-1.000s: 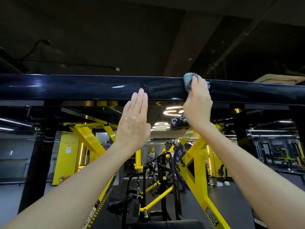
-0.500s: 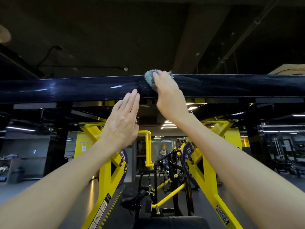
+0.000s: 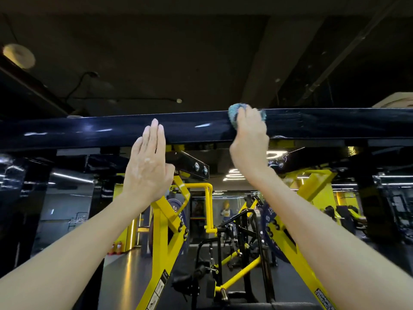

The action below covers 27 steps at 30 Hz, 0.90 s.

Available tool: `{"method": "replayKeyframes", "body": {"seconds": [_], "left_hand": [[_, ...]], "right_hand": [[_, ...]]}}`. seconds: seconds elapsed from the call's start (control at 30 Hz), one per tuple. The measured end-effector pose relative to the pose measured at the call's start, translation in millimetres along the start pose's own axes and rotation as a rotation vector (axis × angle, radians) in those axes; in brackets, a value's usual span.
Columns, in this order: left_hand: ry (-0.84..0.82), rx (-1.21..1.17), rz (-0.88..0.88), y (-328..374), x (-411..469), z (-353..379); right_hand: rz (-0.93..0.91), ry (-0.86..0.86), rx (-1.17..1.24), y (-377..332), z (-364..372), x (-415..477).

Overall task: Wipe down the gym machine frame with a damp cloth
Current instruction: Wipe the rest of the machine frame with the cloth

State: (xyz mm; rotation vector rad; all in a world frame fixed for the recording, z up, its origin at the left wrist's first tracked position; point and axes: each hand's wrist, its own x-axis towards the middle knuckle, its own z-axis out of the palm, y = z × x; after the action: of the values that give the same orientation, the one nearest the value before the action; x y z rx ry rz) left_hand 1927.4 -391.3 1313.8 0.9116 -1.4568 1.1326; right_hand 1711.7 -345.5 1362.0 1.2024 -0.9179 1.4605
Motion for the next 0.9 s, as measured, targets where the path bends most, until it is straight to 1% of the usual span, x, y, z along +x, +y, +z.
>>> {"method": "replayKeyframes", "body": {"seconds": [0.17,0.23,0.33,0.4,0.6,0.67,0.8,0.83,0.9], "left_hand": [[-0.007,-0.029,-0.014,-40,-14,7],[-0.024,-0.021,0.001,-56,-19,10],[-0.022,-0.05,0.023,-63,-21,17],[0.0,-0.087,0.025,-62,-20,20],[0.03,-0.154,0.041,-64,-22,22],[0.037,-0.163,0.044,-64,-22,22],[0.056,-0.185,0.014,-59,-22,24],[0.058,-0.188,0.004,-57,-22,25],[0.063,-0.195,-0.01,-54,-21,26]], "right_hand": [[-0.092,-0.093,0.101,-84,40,-13],[-0.159,-0.152,0.114,-110,51,-19],[-0.248,-0.24,0.093,-117,52,-19],[-0.247,-0.261,0.064,-103,42,-14],[0.001,-0.112,-0.054,-45,7,-1],[0.047,-0.065,-0.09,-38,7,0],[0.093,0.027,-0.122,-53,27,-1],[0.08,0.039,-0.095,-63,32,-2],[-0.006,0.03,-0.007,-85,44,-8]]}}
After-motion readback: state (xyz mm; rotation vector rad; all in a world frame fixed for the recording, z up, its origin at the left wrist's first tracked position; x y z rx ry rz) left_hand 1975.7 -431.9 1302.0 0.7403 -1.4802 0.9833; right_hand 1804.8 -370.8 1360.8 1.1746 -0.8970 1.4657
